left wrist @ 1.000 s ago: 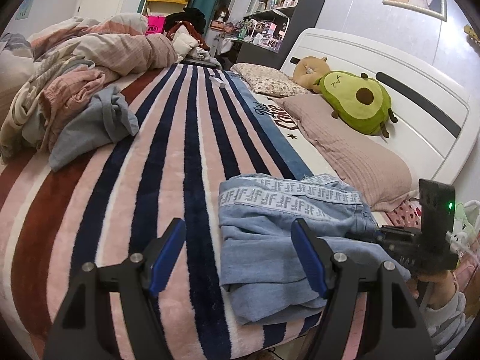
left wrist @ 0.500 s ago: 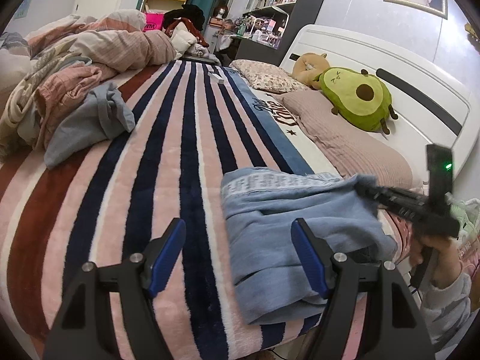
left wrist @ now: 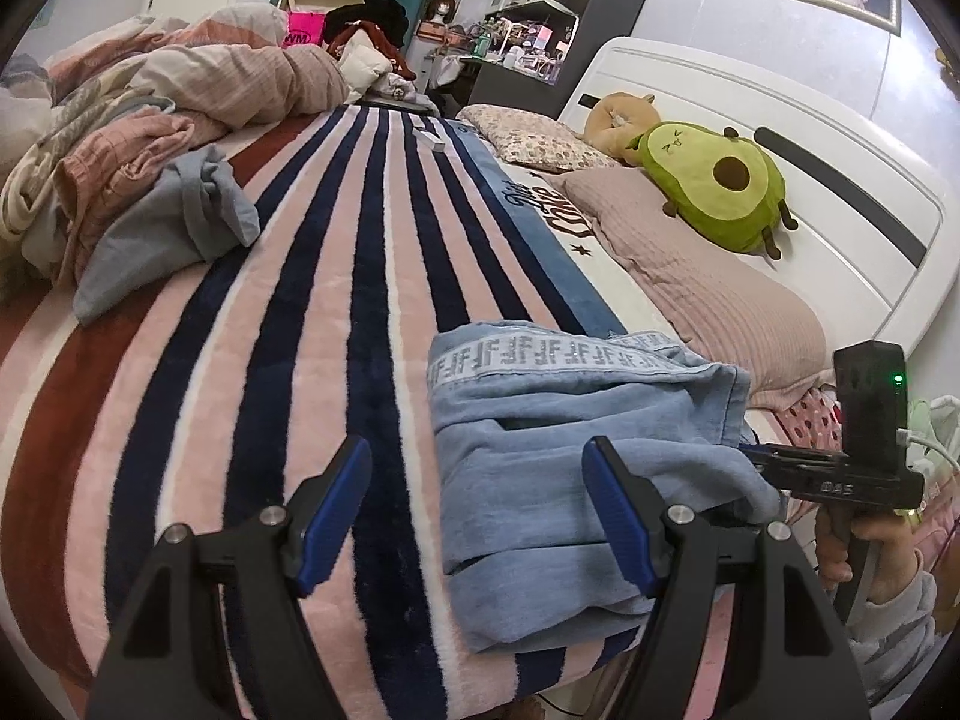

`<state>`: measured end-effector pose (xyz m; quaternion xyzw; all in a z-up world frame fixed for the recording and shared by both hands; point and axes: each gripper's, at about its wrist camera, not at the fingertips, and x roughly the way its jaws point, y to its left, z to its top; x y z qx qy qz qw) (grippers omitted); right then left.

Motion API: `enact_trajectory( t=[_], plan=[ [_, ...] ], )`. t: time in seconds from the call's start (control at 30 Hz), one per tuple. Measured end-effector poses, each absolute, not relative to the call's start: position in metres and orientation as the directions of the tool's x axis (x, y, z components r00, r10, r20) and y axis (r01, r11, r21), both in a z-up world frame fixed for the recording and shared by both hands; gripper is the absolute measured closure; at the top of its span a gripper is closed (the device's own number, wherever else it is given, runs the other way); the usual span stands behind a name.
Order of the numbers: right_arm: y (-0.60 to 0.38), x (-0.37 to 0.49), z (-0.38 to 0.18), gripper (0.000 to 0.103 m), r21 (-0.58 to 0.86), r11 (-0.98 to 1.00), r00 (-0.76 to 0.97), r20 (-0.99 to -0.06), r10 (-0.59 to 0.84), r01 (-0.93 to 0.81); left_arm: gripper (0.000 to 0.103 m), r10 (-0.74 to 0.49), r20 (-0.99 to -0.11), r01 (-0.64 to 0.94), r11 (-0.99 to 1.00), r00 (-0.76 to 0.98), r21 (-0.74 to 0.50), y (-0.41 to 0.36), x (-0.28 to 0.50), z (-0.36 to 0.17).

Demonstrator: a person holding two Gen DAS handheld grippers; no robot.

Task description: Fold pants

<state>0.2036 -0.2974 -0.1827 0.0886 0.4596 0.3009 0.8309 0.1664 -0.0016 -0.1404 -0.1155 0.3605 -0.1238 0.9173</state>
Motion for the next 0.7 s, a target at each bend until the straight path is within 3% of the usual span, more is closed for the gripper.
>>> enact_trajectory(
  t=[0.03, 0.27, 0.4, 0.53, 0.57, 0.63, 0.7],
  plan=[
    [-0.296, 0.204, -0.184, 0.101, 0.397, 0.816, 0.407, -0.721, 0.561, -0.421, 0.034, -0.310, -0.632, 0.146, 0.943, 0.710, -0.300, -0.002, 0.166, -0.139],
    [-0.333, 0.194, -0.127, 0.102, 0.347, 0.850, 0.569, -0.634, 0.524, -0.396, 0.034, -0.324, -0.624, 0.166, 0.940, 0.711, -0.298, -0.009, 0.165, -0.135],
    [-0.338, 0.190, -0.124, 0.102, 0.265, 0.897, 0.605, -0.666, 0.437, -0.355, 0.034, -0.326, -0.627, 0.166, 0.939, 0.708, -0.301, -0.011, 0.169, -0.137],
    [-0.351, 0.196, -0.142, 0.097, 0.418, 0.848, 0.539, -0.654, 0.530, -0.327, 0.034, -0.317, -0.642, 0.159, 0.943, 0.698, -0.293, -0.013, 0.172, -0.142],
    [-0.350, 0.197, -0.146, 0.078, 0.441, 0.834, 0.518, -0.654, 0.552, -0.331, 0.034, -0.317, -0.645, 0.156, 0.943, 0.696, -0.295, -0.012, 0.173, -0.143],
    [-0.342, 0.197, -0.155, 0.052, 0.451, 0.822, 0.487, -0.662, 0.570, -0.349, 0.034, -0.315, -0.647, 0.152, 0.943, 0.695, -0.297, -0.011, 0.174, -0.143],
    [-0.327, 0.203, -0.168, 0.051, 0.421, 0.832, 0.442, -0.708, 0.550, -0.361, 0.034, -0.311, -0.646, 0.150, 0.944, 0.697, -0.293, -0.010, 0.174, -0.142]
  ],
)
